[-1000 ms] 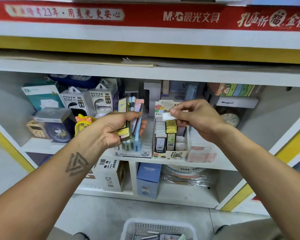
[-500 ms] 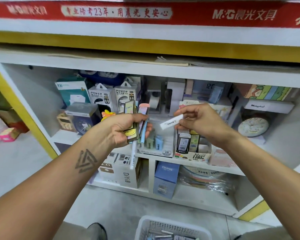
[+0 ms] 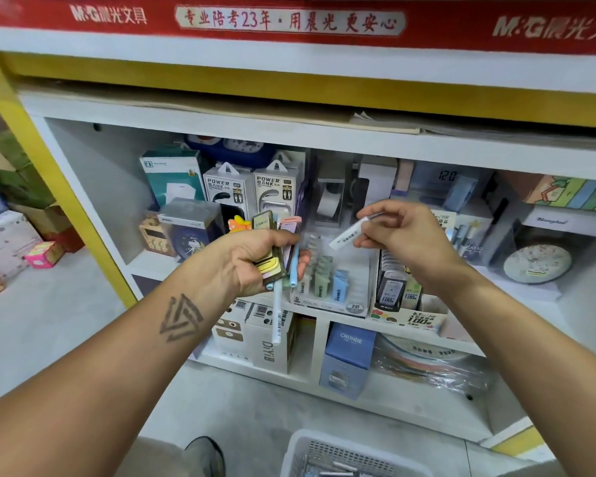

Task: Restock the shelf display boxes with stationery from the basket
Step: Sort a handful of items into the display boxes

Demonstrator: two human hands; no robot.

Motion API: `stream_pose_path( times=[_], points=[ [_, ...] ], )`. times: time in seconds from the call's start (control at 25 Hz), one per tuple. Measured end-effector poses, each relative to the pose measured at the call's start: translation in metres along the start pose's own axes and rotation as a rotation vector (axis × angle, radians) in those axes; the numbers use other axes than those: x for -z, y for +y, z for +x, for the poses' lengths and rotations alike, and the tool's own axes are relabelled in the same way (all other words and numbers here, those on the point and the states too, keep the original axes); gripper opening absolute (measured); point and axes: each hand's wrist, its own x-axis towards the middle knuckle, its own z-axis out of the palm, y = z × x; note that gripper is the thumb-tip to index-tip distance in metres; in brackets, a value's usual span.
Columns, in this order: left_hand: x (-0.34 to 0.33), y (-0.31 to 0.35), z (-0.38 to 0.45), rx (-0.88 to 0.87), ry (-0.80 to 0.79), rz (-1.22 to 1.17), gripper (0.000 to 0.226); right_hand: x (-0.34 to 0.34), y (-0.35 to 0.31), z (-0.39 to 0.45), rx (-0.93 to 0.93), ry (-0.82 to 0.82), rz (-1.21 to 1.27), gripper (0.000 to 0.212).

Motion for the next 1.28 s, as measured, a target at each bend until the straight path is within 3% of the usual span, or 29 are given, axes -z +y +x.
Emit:
stream_pose_path(
  times=[0.08,0.24,0.4,0.68,1.0,1.28],
  points=[
    [0.005,0.002,-0.001,-0.003,0.023,0.002,0.017,-0.004,0.0,0.01,0.059,0.063,-0.097,0.014],
    [0.011,0.004,-0.002,-0.001,0.056,-0.017,0.015,-0.022,0.007,0.035,0.259,0.19,-0.612,0.016],
    [0.015,0.007,-0.001,-0.004,0.063,-0.046,0.015,-0.049,0.015,0.061,0.342,0.17,-0.997,0.017],
    [0.021,0.01,0.0,-0.015,0.043,-0.059,0.012,-0.068,0.034,0.084,0.214,-0.025,-1.067,0.02],
    [0.012,0.01,0.0,-0.014,0.049,-0.069,0.01,-0.066,0.037,0.089,0.267,-0.1,-1.063,0.016],
    [0.007,0.01,-0.001,0.004,0.048,-0.083,0.014,-0.07,0.033,0.077,0.129,-0.214,-1.225,0.053]
  ],
)
